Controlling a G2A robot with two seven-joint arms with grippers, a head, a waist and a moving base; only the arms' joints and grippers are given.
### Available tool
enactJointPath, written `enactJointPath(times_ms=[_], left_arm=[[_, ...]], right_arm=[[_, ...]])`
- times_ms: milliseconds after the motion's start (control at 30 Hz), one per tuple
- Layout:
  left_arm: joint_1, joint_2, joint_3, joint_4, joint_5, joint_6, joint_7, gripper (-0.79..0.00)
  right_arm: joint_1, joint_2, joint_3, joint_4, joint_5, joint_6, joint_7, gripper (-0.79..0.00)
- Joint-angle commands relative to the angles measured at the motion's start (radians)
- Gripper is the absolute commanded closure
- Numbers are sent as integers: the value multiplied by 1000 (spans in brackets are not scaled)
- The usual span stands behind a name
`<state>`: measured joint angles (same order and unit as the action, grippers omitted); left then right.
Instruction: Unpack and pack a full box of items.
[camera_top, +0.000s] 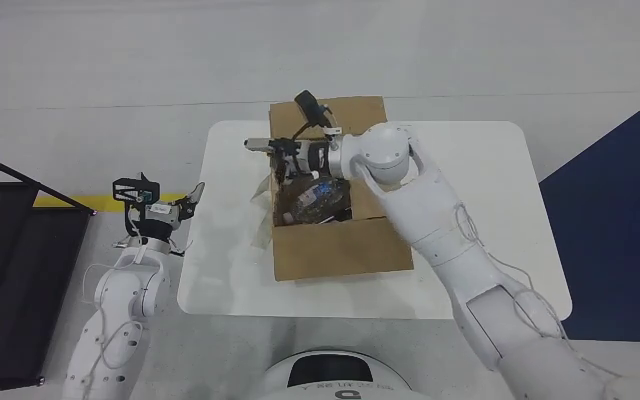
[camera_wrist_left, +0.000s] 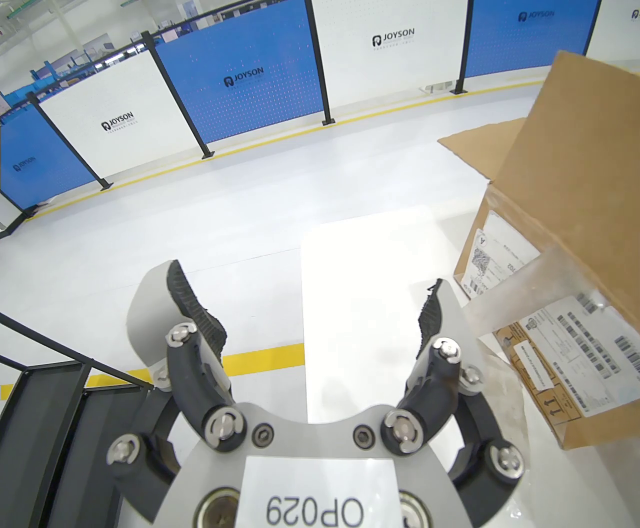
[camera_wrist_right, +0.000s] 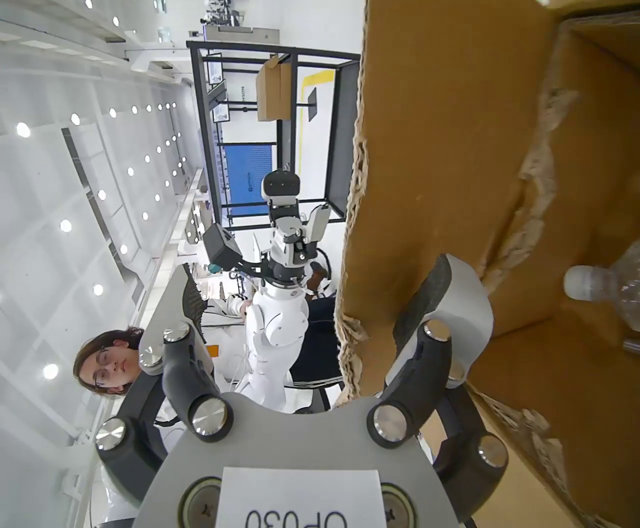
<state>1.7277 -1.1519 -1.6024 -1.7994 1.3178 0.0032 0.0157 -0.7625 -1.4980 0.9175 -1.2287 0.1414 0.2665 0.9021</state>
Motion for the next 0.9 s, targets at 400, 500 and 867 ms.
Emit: enactJointPath(times_ms=[400, 500, 867], left_arm=[[25, -7, -25, -76, -117, -84, 10, -785], [8, -7, 15, -46, 19, -56, 12, -785], [-72, -17, 91, 47, 156, 12, 14, -785]], right_arm=[[153, -95, -153, 353, 130, -42, -45, -785], [162, -89, -128, 357, 132, -80, -49, -785], [-82, 61, 269, -4, 7, -130, -102, -785]])
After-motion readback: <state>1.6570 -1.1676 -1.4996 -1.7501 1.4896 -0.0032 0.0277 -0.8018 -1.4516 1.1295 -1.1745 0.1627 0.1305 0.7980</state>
